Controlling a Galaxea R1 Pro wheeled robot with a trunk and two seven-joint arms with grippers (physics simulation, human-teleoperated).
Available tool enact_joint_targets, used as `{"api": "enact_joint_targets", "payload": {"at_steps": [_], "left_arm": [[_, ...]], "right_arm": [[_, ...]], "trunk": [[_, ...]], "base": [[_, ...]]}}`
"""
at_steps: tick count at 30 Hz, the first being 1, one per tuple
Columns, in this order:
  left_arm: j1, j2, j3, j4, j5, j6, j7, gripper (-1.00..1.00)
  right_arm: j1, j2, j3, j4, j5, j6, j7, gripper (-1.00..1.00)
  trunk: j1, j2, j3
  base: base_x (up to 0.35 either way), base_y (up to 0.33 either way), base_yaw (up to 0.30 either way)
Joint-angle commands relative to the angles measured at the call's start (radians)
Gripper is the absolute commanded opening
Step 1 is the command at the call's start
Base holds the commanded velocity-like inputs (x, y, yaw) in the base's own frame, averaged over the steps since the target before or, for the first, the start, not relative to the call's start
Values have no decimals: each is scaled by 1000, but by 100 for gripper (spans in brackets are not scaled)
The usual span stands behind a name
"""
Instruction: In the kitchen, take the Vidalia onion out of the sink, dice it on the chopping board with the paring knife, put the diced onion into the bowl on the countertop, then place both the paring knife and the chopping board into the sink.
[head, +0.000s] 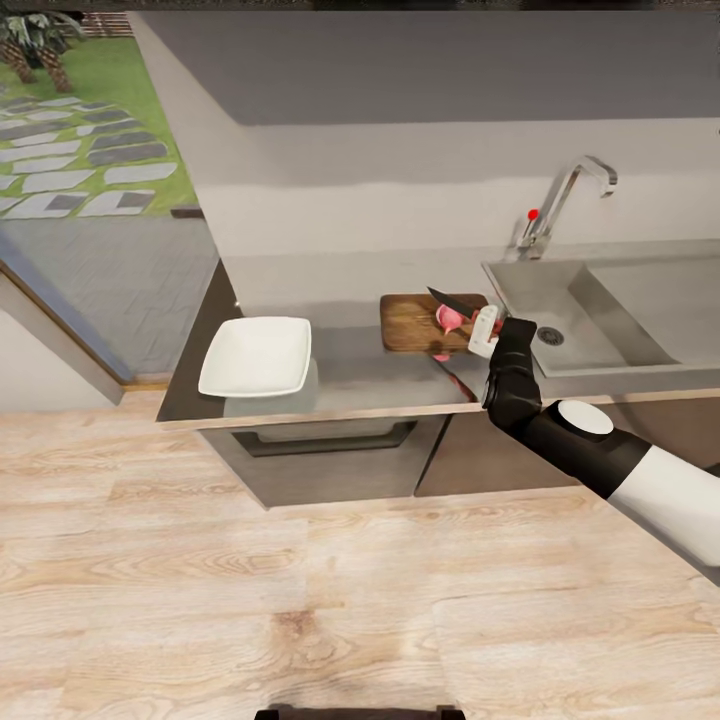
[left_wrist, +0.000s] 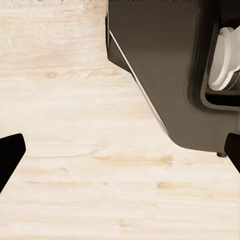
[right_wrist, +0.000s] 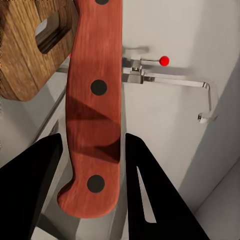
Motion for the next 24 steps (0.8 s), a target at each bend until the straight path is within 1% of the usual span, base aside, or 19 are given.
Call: {"api": "enact_joint_targets", "payload": {"at_steps": [1,11,24], "left_arm": [[0,1,-8,-2,5,-2,8,100],[0,1,-8,-2,5,-2,8,100],[0,1,-8,-2,5,-2,8,100]], "right_arm": [[-1,-1,5,0,-46,4,-4,-100],[-1,-1,5,0,-46,5,-4,-100],[-1,-1,5,0,-46,5,-4,-100]], "trunk": [[1,-1,0],[1,-1,11],[1,-1,12]], "base": [[0,0,0],[0,0,0],[0,0,0]]}}
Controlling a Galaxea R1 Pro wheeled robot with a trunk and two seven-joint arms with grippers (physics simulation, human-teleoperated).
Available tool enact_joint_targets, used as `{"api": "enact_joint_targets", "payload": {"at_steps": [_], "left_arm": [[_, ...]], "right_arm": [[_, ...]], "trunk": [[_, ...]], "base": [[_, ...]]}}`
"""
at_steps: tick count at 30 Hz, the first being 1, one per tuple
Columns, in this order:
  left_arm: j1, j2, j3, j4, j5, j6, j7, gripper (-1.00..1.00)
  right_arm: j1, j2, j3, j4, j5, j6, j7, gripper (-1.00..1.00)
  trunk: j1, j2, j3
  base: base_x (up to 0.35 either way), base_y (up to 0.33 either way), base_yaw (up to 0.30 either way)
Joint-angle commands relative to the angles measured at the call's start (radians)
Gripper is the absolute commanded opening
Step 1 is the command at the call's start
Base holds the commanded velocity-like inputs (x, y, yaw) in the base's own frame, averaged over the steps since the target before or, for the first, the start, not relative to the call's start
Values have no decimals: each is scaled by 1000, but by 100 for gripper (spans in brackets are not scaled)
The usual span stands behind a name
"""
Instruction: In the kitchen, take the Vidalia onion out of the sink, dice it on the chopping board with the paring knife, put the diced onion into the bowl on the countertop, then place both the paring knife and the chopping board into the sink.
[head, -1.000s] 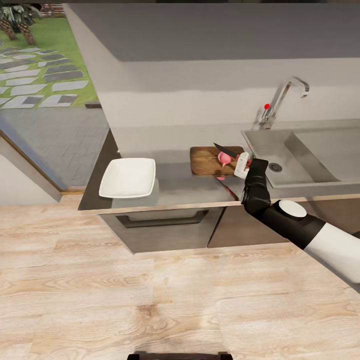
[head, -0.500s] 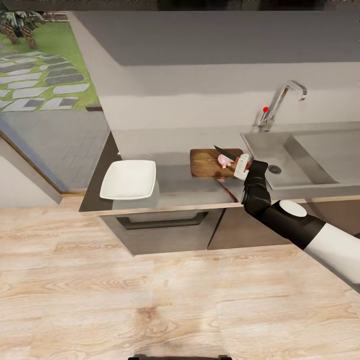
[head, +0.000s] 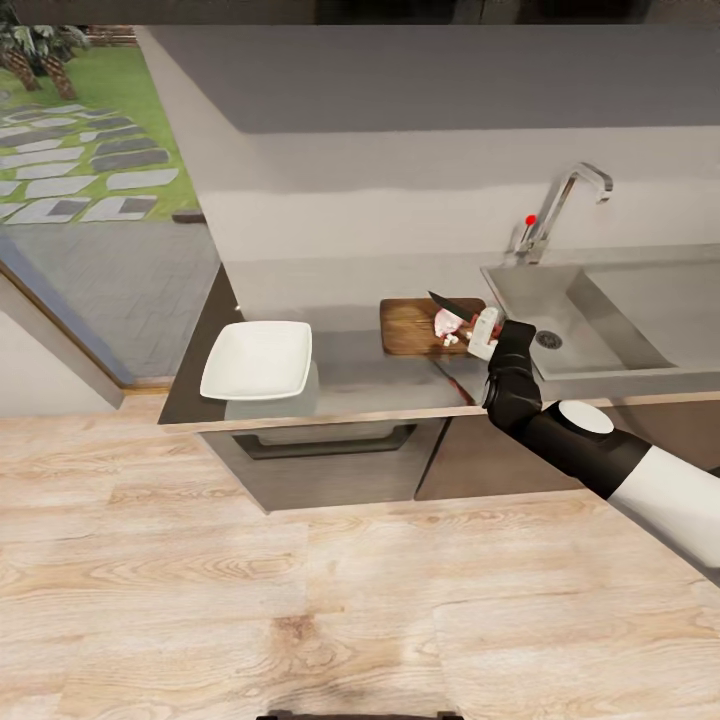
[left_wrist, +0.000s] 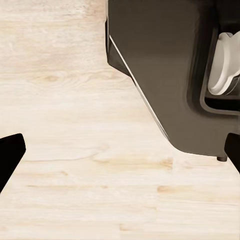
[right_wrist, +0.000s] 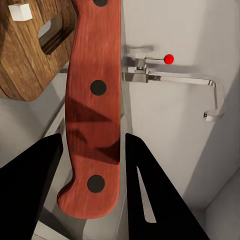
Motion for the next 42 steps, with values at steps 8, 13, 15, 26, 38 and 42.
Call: {"api": "enact_joint_targets", "payload": {"at_steps": [8,13,15,26,38,42], "left_arm": [[0,2,-9,-2,5,-2,7,100],[0,2,-9,-2,5,-2,8,100],[0,2,-9,-2,5,-2,8,100],[0,2,-9,-2,5,-2,8,100],[0,2,-9,-2,5,-2,8,100],[0,1,-9,-2,5,-2,8,100]], "right_arm": [[-2,-1,4,-1,-3,6,-5,-100],[-1,-1,4,0,-3,6,-5,-100],[-2,-1,4,0,-3,6,-5,-100],[-2,0,4,-1,-3,6,-5,-100],[-2,1,4,-1,-3,6,-5,-100],[-1,1,4,-1,-3,6,-5,-100]], "trunk": [[1,-2,-1],[1,-2,-1],[1,-2,-1],[1,-2,-1],[1,-2,-1],[1,-2,-1]], "base": [[0,0,0],[0,0,0],[0,0,0],[0,0,0],[0,0,0],[0,0,0]]}}
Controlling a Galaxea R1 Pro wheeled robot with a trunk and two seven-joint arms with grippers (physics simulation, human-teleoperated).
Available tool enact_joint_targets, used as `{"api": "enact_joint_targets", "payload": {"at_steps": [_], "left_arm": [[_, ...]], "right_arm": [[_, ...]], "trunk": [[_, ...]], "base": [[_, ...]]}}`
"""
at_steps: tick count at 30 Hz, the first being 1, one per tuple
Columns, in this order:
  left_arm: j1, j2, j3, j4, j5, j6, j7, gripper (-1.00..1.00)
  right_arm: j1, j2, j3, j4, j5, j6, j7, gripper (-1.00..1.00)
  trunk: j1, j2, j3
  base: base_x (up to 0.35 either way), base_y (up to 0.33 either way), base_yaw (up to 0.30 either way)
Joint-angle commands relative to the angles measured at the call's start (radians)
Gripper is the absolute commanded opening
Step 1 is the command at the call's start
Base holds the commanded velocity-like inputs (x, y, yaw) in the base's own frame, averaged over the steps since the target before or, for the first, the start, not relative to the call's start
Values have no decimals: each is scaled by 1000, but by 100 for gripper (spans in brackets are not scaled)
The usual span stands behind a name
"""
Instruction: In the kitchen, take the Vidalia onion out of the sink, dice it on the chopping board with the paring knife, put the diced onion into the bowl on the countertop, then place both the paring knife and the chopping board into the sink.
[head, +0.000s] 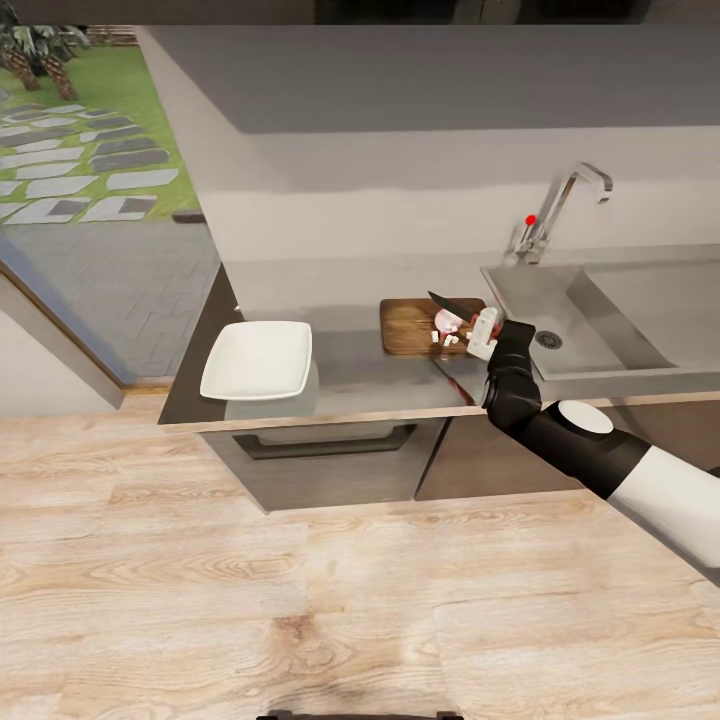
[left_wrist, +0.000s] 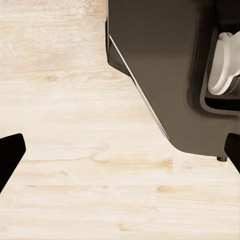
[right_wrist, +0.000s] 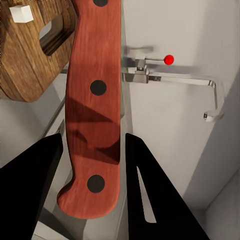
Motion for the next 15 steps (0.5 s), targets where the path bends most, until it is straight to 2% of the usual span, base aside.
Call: {"api": "enact_joint_targets", "payload": {"at_steps": [1,15], "left_arm": [[0,1,-9,-2,5,-2,8,100],[0,2,-9,-2,5,-2,8,100]], "right_arm": [[-2,-1,4,-1,-3,6,-5,-100],[-2,-2,4,-1,-3,6,-5,-100]], "trunk": [[1,-2,-1],[1,-2,-1]], "base": [[0,0,0],[0,0,0]]}}
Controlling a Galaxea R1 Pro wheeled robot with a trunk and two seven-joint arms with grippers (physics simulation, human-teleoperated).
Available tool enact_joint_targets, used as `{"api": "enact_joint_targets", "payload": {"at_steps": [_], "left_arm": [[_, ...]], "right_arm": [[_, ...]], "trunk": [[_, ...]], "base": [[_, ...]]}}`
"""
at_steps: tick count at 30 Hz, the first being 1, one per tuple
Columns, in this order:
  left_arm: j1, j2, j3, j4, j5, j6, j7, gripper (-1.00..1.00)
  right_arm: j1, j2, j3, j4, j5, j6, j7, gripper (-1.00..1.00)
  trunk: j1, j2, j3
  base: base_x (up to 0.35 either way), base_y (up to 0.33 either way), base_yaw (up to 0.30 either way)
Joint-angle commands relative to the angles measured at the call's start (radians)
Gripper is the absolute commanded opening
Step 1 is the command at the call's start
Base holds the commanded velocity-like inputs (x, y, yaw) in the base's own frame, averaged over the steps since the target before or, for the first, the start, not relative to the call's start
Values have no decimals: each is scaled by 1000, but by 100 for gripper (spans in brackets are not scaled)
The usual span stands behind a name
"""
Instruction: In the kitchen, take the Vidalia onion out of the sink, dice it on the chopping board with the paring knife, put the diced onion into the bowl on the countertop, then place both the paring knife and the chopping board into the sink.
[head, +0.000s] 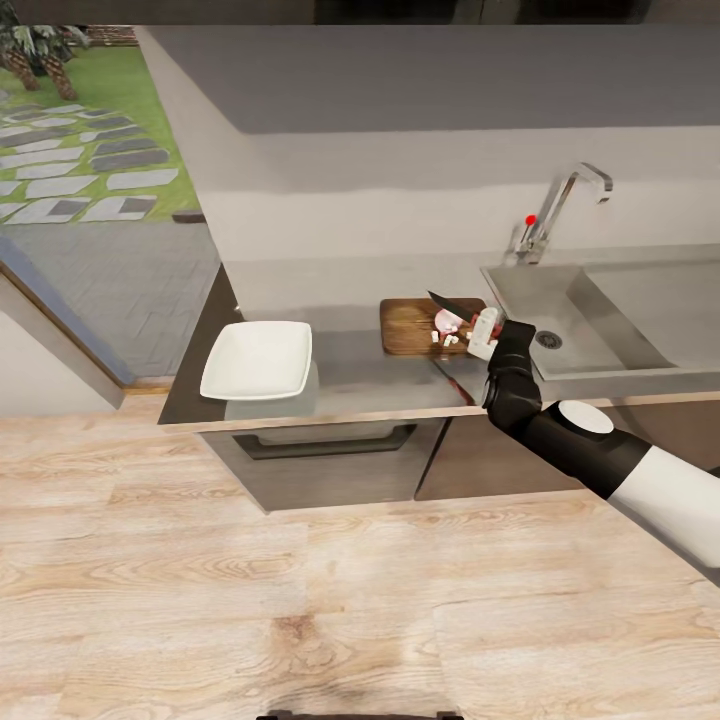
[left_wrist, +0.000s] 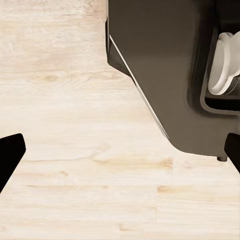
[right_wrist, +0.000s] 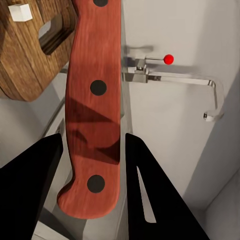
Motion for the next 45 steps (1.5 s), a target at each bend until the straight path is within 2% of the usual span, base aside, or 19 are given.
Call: {"api": "enact_joint_targets", "payload": {"at_steps": [1,45], "left_arm": [[0,1,-9,-2,5,-2,8,100],[0,1,-9,4,4,-2,7,100]], "right_arm": [[-2,-1,4,0,-3,6,-5,-100],[-1,-1,4,13,-3,6,-5,-100]], "trunk": [[1,-2,-1],[1,-2,-14]], "base": [[29,22,0],[27,12,0]]}}
